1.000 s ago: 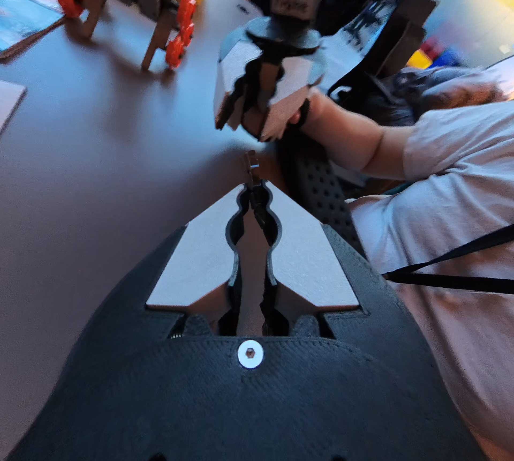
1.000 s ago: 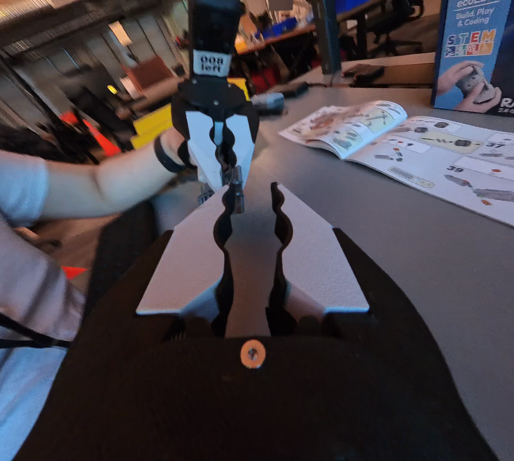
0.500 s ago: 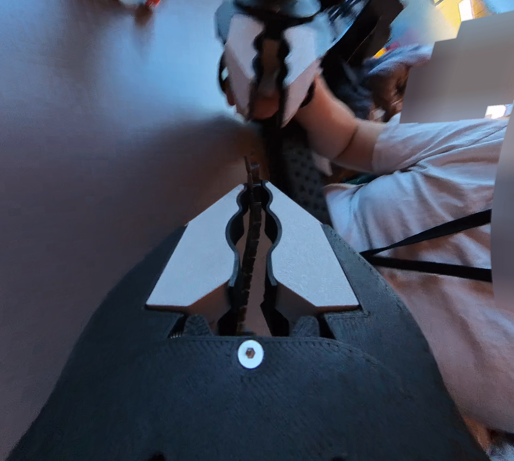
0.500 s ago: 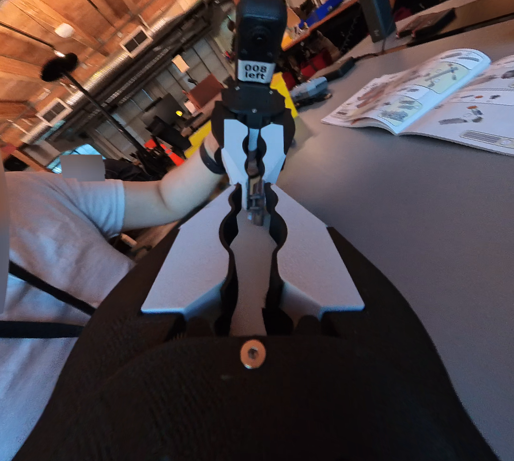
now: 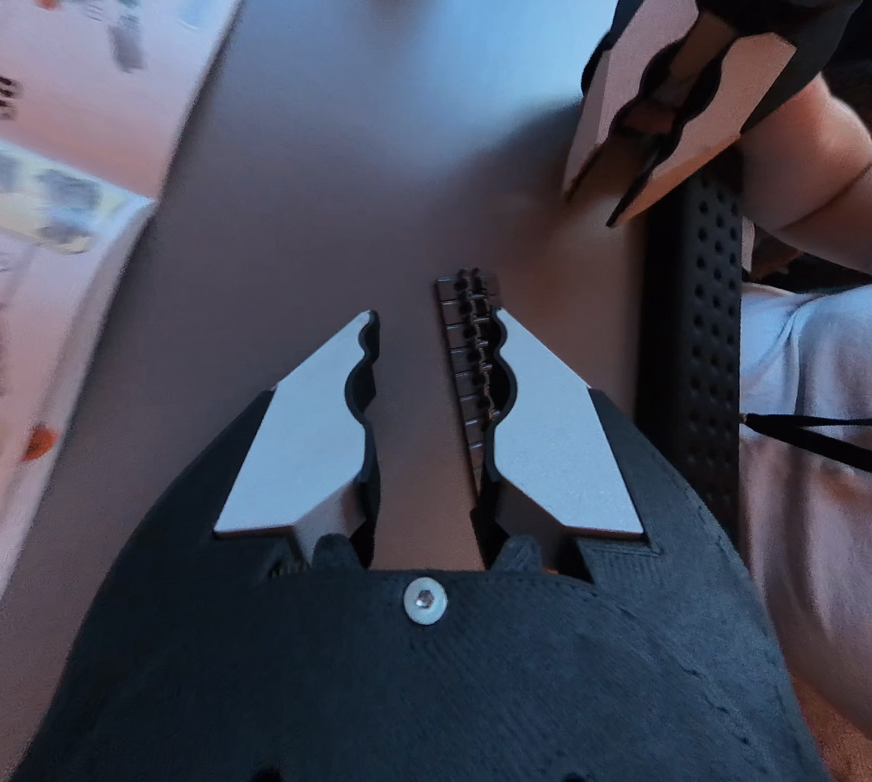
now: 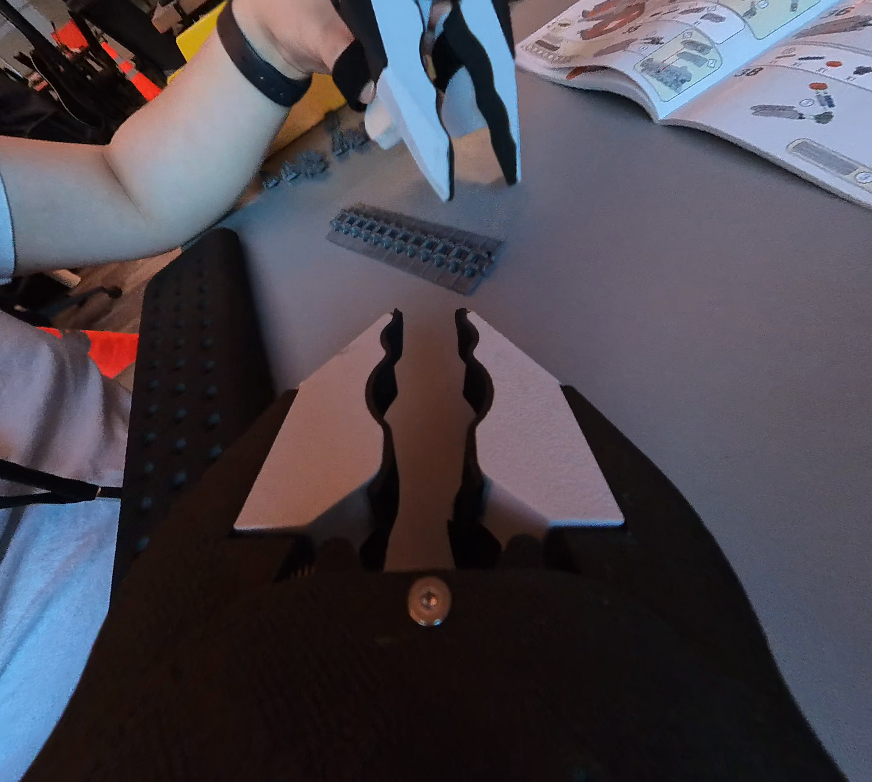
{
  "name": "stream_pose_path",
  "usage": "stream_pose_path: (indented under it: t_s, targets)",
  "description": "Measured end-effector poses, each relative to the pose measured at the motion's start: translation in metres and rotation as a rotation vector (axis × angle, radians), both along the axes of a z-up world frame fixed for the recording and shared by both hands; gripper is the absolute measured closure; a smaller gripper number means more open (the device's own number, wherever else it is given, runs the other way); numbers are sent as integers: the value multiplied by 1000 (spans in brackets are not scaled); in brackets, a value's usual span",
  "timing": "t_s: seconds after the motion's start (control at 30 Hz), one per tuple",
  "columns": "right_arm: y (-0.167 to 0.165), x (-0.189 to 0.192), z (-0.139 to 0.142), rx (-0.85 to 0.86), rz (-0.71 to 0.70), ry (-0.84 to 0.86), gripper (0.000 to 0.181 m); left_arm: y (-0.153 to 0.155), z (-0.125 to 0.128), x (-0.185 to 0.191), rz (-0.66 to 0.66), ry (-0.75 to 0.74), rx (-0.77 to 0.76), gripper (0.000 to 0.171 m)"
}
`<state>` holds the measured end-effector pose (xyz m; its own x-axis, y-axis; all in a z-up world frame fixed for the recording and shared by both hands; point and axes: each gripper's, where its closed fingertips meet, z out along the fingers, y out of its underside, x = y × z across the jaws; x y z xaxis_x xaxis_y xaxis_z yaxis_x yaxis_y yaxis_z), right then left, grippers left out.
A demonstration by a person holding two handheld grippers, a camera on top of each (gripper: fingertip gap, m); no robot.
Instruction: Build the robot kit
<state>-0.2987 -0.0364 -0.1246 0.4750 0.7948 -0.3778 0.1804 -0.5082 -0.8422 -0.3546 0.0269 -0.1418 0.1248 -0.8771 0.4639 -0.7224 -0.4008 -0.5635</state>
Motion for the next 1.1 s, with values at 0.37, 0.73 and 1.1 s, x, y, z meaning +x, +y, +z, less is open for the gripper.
stream_pose_path:
  t_s: [0.37,0.73,1.1]
  targets:
    - [-22,-141,25,324,339,-45,160,45,218,-57,487,-632,251,144]
    - [-8,-258,-30,706,700,-473,160,-3,318,-130,607,-885,445,146]
    - [-2,-268,-36,547,719,-450,169,-12,317,-124,550,-885,389,146]
